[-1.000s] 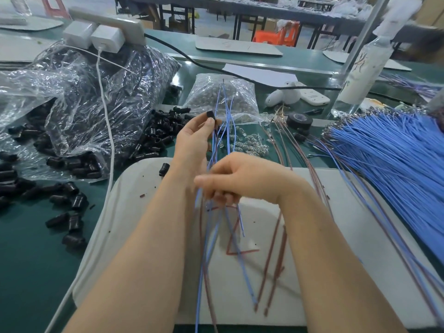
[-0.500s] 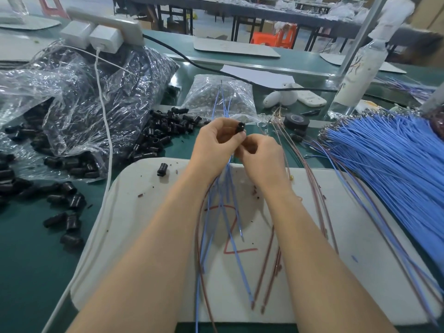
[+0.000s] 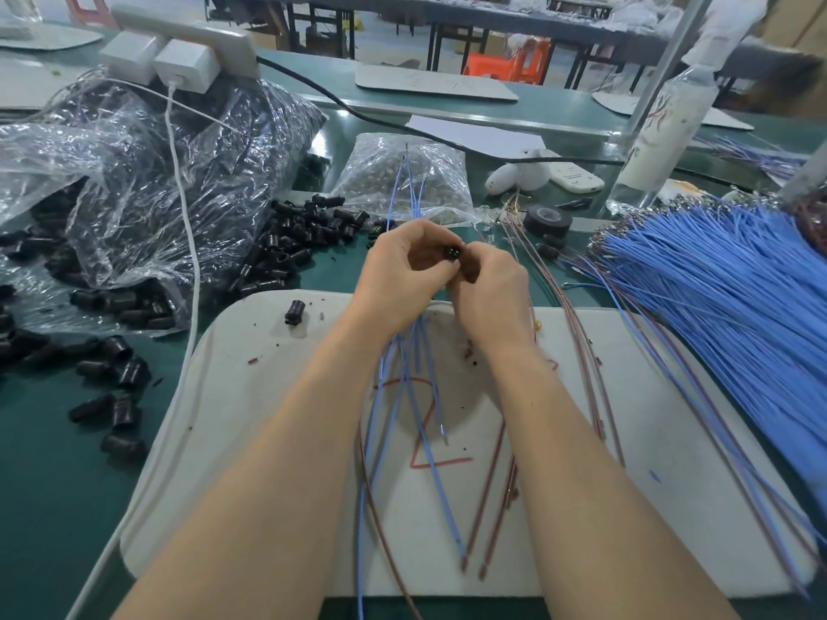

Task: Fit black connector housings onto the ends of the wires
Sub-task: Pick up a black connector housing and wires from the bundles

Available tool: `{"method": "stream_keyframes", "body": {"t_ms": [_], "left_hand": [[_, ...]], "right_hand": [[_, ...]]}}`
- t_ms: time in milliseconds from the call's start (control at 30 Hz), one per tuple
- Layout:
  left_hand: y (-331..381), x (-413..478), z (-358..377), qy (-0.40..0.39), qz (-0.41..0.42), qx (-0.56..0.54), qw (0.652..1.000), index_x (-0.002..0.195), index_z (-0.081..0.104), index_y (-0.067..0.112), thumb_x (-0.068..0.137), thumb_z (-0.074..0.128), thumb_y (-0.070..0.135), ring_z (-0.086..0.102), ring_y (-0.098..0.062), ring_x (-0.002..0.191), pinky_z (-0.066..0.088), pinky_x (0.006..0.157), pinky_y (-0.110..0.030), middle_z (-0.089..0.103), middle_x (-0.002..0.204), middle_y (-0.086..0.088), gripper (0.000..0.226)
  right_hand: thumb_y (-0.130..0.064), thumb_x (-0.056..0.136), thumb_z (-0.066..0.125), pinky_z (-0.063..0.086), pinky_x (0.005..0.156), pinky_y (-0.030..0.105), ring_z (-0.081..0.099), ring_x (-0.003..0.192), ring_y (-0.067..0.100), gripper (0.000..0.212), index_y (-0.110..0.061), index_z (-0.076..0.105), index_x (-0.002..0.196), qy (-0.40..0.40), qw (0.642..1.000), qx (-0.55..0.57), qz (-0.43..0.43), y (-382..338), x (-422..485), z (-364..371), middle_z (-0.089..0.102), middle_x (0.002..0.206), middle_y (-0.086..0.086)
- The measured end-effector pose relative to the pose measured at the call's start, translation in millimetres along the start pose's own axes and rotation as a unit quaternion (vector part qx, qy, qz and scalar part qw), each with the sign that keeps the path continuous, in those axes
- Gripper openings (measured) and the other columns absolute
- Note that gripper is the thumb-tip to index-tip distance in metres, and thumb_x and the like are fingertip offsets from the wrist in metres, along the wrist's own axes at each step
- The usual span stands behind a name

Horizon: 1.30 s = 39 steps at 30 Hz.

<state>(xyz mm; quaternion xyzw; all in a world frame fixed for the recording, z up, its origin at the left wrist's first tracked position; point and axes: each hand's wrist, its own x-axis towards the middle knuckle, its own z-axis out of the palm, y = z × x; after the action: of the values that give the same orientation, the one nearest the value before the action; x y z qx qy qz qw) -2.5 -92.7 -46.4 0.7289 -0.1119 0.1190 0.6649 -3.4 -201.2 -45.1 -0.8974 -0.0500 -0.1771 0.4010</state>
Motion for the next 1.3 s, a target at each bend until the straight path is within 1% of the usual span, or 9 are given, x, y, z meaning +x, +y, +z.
{"method": "stream_keyframes", "body": {"t_ms": [167,300,533,667,867,967,1100,1200,1300], "left_hand": [[1,-1,-1,-0.003,-0.001,0.009,1.0,0.089,0.065,0.008,0.078,0.059,-0.014,0.065,-0.014,0.081,0.054,0.084,-0.028,0.07,0.088,-0.01,0.025],[0,-1,-1,-0.002,-0.011,0.018,1.0,0.09,0.066,0.009,0.08,0.061,-0.009,0.068,-0.018,0.086,0.054,0.087,-0.033,0.071,0.09,-0.009,0.021],[-3,2,-2,0.016,-0.025,0.024,0.999,0.087,0.065,0.017,0.081,0.065,-0.003,0.066,-0.013,0.081,0.054,0.084,-0.029,0.068,0.086,0.0,0.021],[-1,0,-1,0.02,-0.02,0.03,0.999,0.086,0.065,0.017,0.079,0.061,-0.006,0.067,-0.019,0.084,0.054,0.088,-0.036,0.07,0.086,-0.005,0.025],[1,-2,0,0.01,-0.02,0.033,0.999,0.087,0.066,0.012,0.074,0.057,-0.005,0.069,-0.025,0.088,0.054,0.088,-0.041,0.071,0.088,-0.012,0.023],[4,-1,-1,0.012,-0.025,0.02,0.999,0.088,0.065,0.013,0.079,0.062,-0.005,0.068,-0.019,0.083,0.054,0.084,-0.032,0.07,0.086,-0.007,0.02],[10,5,-20,0.139,-0.034,-0.041,0.989,0.094,0.062,0.02,0.088,0.063,0.01,0.063,-0.006,0.079,0.049,0.073,-0.017,0.068,0.088,0.002,0.012],[6,9,-35,0.286,-0.084,-0.124,0.946,0.103,0.06,0.018,0.094,0.056,0.016,0.059,-0.004,0.075,0.047,0.068,-0.014,0.065,0.089,0.002,0.01],[1,11,-41,0.357,-0.099,-0.148,0.917,0.106,0.06,0.014,0.096,0.051,0.014,0.053,-0.003,0.069,0.044,0.067,-0.015,0.061,0.081,0.003,0.013]], "right_hand": [[-0.007,0.086,0.057,0.044,0.078,0.035,0.061,0.09,0.032,0.018,-0.005,0.07,0.098,-0.002,1.0,-0.003,-0.006,2,0,2,0.071,0.092,0.014],[-0.009,0.088,0.056,0.035,0.069,0.028,0.06,0.088,0.031,0.018,-0.007,0.07,0.1,0.006,1.0,-0.009,-0.013,5,0,5,0.071,0.092,0.014],[-0.01,0.088,0.055,0.026,0.061,0.025,0.057,0.08,0.034,0.014,-0.005,0.068,0.086,0.017,0.999,-0.034,-0.025,7,1,9,0.069,0.084,0.017],[0.0,0.082,0.052,0.021,0.058,0.022,0.043,0.064,0.023,0.017,-0.003,0.068,0.083,0.034,0.997,-0.026,-0.058,4,-2,11,0.068,0.076,0.017],[0.0,0.079,0.05,0.044,0.069,0.034,0.06,0.077,0.025,0.028,-0.009,0.07,0.096,0.027,0.998,-0.02,-0.046,4,-1,12,0.07,0.084,0.011],[-0.006,0.086,0.052,0.041,0.071,0.035,0.06,0.081,0.03,0.018,-0.008,0.068,0.094,0.017,0.999,-0.03,-0.03,4,-1,11,0.07,0.086,0.013],[-0.012,0.095,0.051,0.045,0.078,0.032,0.063,0.084,0.022,0.019,-0.009,0.069,0.098,0.004,1.0,0.02,-0.017,-6,-2,7,0.071,0.089,0.007],[-0.007,0.093,0.047,0.048,0.083,0.029,0.064,0.089,0.018,0.024,-0.011,0.069,0.101,0.016,0.999,0.029,-0.002,-14,1,3,0.071,0.093,0.004],[-0.007,0.092,0.047,0.047,0.089,0.036,0.062,0.097,0.023,0.025,-0.01,0.069,0.104,-0.033,0.999,-0.036,-0.012,-21,8,11,0.07,0.103,0.007]]}}
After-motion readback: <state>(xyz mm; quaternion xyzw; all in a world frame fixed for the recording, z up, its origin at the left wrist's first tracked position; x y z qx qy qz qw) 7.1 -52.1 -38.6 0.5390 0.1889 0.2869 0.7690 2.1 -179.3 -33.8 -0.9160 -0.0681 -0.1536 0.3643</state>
